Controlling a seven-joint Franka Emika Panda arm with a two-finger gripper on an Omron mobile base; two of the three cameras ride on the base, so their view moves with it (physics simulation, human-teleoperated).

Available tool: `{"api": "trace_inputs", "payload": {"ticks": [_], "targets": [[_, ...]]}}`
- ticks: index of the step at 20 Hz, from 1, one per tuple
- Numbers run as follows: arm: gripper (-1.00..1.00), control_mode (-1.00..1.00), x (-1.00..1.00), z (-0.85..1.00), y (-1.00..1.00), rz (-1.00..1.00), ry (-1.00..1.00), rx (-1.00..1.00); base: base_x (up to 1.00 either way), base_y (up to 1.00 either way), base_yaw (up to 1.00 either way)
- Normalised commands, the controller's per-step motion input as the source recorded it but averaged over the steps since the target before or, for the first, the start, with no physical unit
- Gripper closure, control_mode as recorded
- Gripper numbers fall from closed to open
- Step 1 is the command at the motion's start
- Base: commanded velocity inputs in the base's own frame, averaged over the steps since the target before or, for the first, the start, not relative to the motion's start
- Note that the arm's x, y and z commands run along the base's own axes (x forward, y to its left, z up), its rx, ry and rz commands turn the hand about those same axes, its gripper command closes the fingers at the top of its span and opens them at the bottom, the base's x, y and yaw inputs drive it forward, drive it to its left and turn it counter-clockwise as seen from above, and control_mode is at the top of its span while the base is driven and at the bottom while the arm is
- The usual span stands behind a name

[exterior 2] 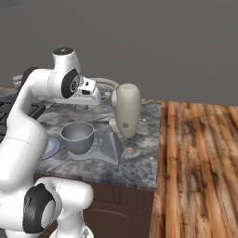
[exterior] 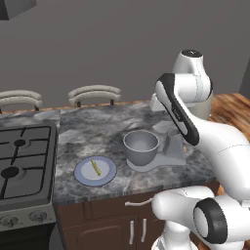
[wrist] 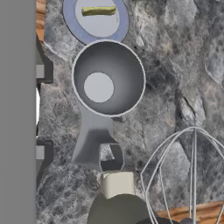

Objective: Add butter and sugar cubes to the stand mixer bowl and then turn on the stand mixer to begin making frosting.

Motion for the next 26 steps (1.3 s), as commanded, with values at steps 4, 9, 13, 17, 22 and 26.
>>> {"api": "trace_inputs", "payload": {"ticks": [4, 9, 13, 17, 22, 26], "targets": [[-1.00, 1.00, 0.00, 0.00, 0.00, 0.00, 0.00, 0.00, -0.09, 0.16, -0.01], [-1.00, 1.00, 0.00, 0.00, 0.00, 0.00, 0.00, 0.00, -0.13, 0.63, -0.04], [-1.00, 1.00, 0.00, 0.00, 0.00, 0.00, 0.00, 0.00, -0.01, 0.70, -0.02], [-1.00, 1.00, 0.00, 0.00, 0.00, 0.00, 0.00, 0.00, 0.28, 0.41, -0.02], [-1.00, 1.00, 0.00, 0.00, 0.00, 0.00, 0.00, 0.00, 0.62, 0.18, 0.00], [-1.00, 1.00, 0.00, 0.00, 0.00, 0.00, 0.00, 0.00, 0.81, 0.25, 0.00]]}}
